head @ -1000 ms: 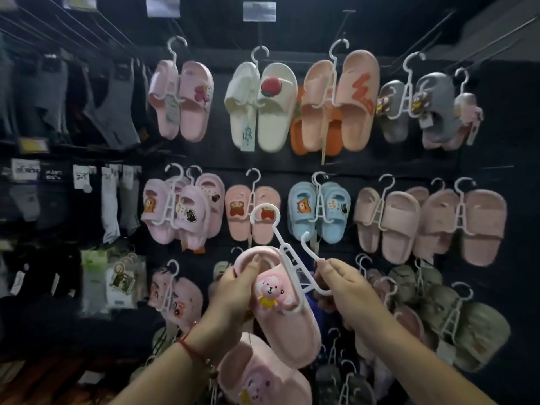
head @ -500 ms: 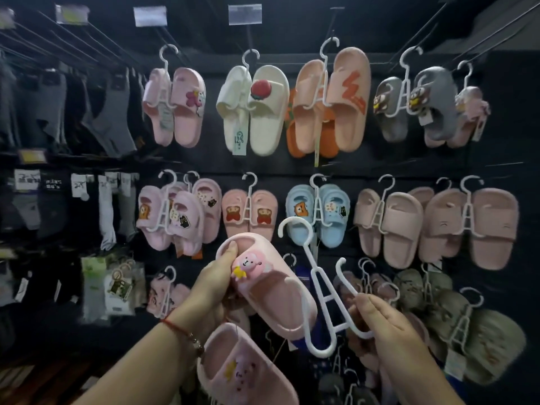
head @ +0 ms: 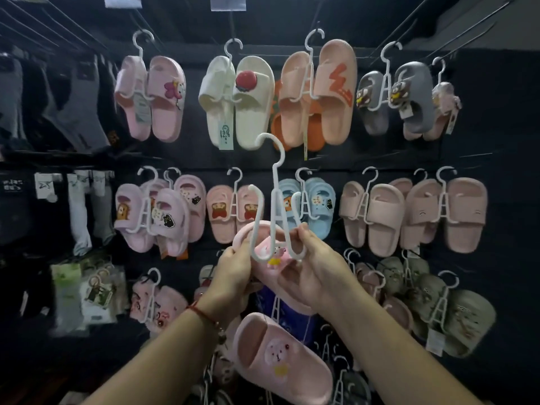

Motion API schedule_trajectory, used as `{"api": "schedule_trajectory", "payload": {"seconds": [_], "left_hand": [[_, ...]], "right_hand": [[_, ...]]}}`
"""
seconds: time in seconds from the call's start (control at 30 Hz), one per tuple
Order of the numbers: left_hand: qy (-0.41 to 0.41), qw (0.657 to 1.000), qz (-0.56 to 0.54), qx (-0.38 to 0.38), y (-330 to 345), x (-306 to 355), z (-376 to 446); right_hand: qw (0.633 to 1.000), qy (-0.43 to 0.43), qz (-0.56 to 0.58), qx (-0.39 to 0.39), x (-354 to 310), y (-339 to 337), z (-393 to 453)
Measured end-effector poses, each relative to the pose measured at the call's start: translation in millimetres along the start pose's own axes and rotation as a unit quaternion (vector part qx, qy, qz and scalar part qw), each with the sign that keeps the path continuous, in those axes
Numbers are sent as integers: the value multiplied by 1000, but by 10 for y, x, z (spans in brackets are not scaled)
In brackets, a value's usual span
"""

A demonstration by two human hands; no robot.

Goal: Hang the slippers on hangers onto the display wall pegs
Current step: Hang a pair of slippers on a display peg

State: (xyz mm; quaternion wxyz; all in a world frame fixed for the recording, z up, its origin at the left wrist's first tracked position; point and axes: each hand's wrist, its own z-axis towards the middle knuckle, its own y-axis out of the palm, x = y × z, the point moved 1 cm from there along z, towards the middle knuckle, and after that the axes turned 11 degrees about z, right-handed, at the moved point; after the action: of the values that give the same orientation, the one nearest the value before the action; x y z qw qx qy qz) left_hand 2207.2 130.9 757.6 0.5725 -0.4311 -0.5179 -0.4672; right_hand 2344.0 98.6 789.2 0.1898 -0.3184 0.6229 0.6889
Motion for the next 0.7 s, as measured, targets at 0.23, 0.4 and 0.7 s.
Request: {"api": "schedule_trajectory", "payload": {"seconds": [0.23,0.4,0.7], "left_hand": [[110,952,281,61,-369,-585,-285],[152,892,426,21,-228,-1222,-731],[187,892,411,19,-163,-1536,-130]], "right_hand": [[990,35,126,58,158,-82,313],[982,32,175,70,240,21,369],[984,-3,159,85,132,309,299]]}}
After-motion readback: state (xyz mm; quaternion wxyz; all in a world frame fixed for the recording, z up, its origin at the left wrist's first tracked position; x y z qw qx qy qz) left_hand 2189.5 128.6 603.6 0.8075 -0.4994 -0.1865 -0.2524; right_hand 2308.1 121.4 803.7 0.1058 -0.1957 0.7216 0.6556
